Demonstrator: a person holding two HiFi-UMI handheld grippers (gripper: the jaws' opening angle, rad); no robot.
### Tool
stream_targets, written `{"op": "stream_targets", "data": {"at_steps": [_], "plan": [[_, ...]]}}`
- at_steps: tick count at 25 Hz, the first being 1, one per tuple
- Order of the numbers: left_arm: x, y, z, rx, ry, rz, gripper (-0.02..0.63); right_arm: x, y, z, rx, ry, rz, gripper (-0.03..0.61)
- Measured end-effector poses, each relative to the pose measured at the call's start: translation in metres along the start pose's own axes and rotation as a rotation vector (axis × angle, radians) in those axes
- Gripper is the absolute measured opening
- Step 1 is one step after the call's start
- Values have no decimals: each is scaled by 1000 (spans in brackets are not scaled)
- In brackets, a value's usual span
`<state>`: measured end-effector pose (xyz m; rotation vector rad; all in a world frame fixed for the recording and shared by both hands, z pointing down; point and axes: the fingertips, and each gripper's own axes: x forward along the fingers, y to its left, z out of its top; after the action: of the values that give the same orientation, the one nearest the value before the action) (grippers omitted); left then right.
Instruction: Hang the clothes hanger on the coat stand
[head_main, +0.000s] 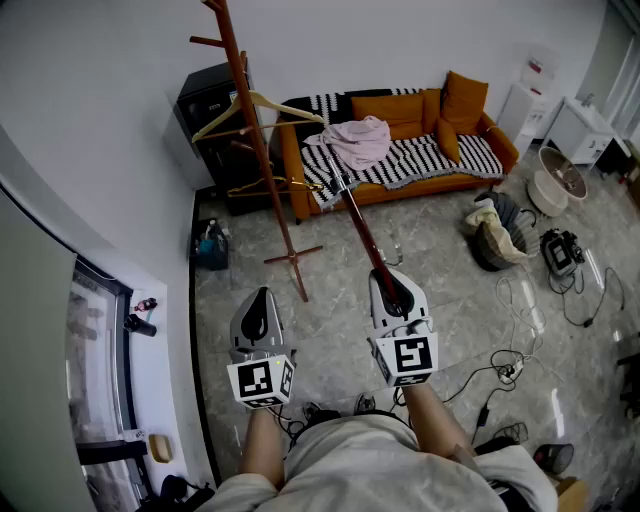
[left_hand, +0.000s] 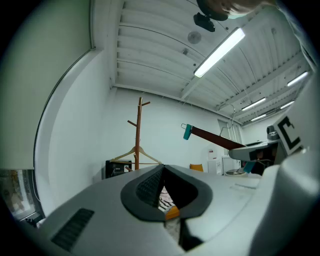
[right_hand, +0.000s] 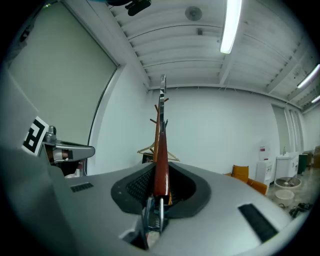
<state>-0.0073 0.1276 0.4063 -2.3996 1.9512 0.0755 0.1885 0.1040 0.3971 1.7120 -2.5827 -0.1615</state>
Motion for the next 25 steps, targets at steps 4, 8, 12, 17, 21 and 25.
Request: {"op": "stream_targets", "data": {"at_steps": [4, 8, 12, 17, 21, 25], "plan": [[-1, 5, -3, -3, 1, 0, 9, 2, 7, -1, -2, -1, 4, 51], [-3, 11, -6, -7, 11, -7, 9, 6, 16, -1, 22, -8, 31, 52], [-9, 20, -10, -10, 15, -12, 9, 12, 29, -4, 9, 8, 70, 51], [-15, 41, -9, -20, 15, -16, 9, 20, 49, -5, -17, 34, 103, 51], [-21, 56, -10, -24, 15, -35, 9, 24, 68, -4, -24, 44, 119, 52], [-31, 74, -11, -24, 14, -55, 9, 27, 91, -3, -29, 54, 123, 51]]}}
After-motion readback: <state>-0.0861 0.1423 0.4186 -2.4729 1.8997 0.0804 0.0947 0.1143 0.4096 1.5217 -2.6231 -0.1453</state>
